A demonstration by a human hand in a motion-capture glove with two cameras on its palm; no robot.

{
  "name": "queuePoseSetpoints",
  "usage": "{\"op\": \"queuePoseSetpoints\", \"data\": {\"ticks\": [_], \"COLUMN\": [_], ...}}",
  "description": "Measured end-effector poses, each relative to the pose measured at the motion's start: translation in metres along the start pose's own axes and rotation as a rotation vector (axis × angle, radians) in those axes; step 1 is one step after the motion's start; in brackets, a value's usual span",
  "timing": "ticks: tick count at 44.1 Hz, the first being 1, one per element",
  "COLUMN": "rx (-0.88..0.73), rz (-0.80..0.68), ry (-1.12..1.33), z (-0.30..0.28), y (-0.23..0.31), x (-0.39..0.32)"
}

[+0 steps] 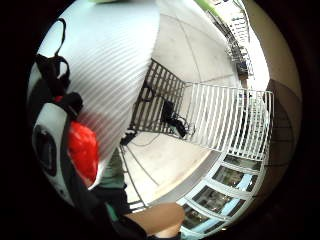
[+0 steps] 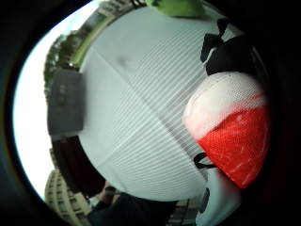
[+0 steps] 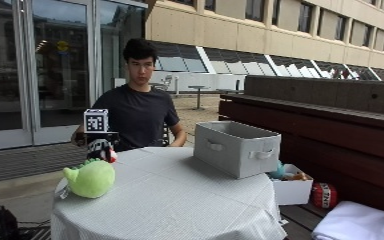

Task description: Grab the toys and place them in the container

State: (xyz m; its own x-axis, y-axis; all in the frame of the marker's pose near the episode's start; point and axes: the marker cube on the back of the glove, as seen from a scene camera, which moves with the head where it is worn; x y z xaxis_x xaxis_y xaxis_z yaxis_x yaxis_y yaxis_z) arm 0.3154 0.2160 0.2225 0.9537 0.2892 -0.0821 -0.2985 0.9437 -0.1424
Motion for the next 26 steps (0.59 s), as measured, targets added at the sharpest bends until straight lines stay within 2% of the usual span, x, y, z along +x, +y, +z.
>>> {"op": "queuePoseSetpoints", "data": {"ticks": [6,10,15,17,22,26], "rx": [0.009,0.196,0.047,0.026,0.201,0.196], "rz": [-0.084,-0.191,-0.105,-0.113,-0.188,-0.2], "ry": [-0.013,-0.067,-0.109,-0.117,-0.114,-0.099], "z": [-0.029,-0.062,-0.12,-0.141,-0.194,-0.23], "y": [-0.01,-0.038,-0.026,-0.024,-0.037,-0.04], "x": [-0.012,-0.03,-0.057,-0.067,-0.112,-0.152]}}
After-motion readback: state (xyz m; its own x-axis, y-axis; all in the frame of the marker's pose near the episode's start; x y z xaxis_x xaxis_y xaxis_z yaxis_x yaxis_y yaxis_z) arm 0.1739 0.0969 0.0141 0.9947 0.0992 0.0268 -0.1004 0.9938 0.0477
